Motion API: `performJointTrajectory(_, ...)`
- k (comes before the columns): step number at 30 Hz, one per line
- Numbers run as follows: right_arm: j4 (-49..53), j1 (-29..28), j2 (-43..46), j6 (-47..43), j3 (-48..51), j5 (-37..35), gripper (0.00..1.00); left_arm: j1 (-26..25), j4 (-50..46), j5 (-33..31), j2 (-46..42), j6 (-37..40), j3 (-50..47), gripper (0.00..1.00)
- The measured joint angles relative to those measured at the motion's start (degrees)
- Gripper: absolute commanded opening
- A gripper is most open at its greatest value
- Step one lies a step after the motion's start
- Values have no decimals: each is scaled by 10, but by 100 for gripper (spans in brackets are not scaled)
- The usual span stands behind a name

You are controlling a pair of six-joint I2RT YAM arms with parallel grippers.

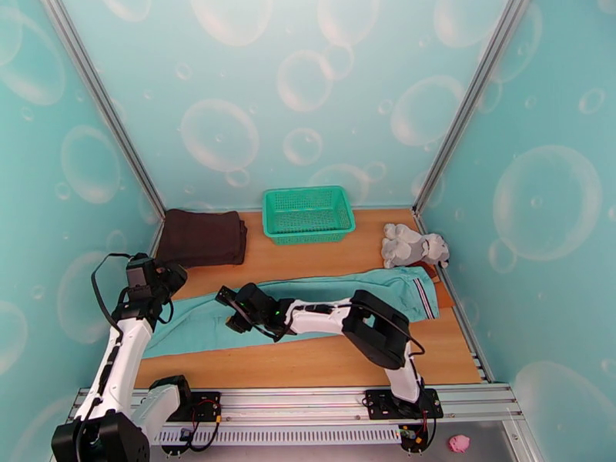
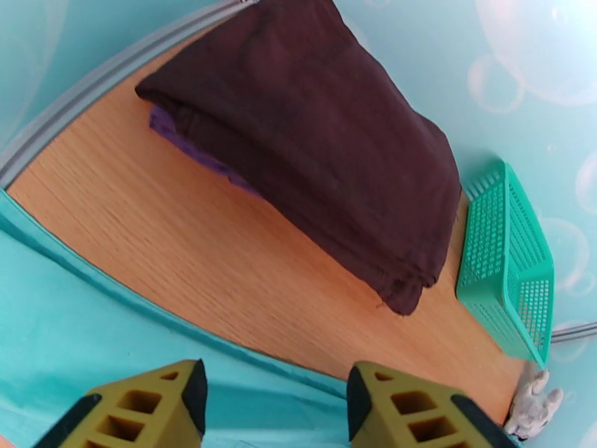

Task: Fold and stack the trousers

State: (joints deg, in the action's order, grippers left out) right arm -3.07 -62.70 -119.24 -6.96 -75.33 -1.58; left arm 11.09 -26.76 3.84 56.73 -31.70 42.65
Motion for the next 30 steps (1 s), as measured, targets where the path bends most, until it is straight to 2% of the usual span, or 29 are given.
performJointTrajectory(4, 22, 0, -22, 0, -4, -14, 57, 19, -3, 17, -12, 10, -5, 55)
performJointTrajectory(9, 42, 2, -45, 0, -48, -37, 55, 47, -3, 43, -15, 21, -19, 55)
performJointTrajectory(14, 52, 6, -48, 0, -57, -47, 47, 58, -3, 61, -17, 26, -22, 56)
performJointTrajectory(19, 62, 13, -55, 0, -62, -44, 47, 67, -3, 76, -26, 33, -28, 56)
performJointTrajectory(20, 64, 14, -55, 0, -63, -44, 44, 70, -3, 80, -26, 34, -28, 56)
performJointTrajectory(27, 72, 16, -62, 4, -73, -29, 13, 84, -2, 90, -29, 35, -32, 56)
performJointTrajectory(30, 80, 17, -63, 5, -79, -25, 10, 85, -2, 96, -33, 35, -35, 56)
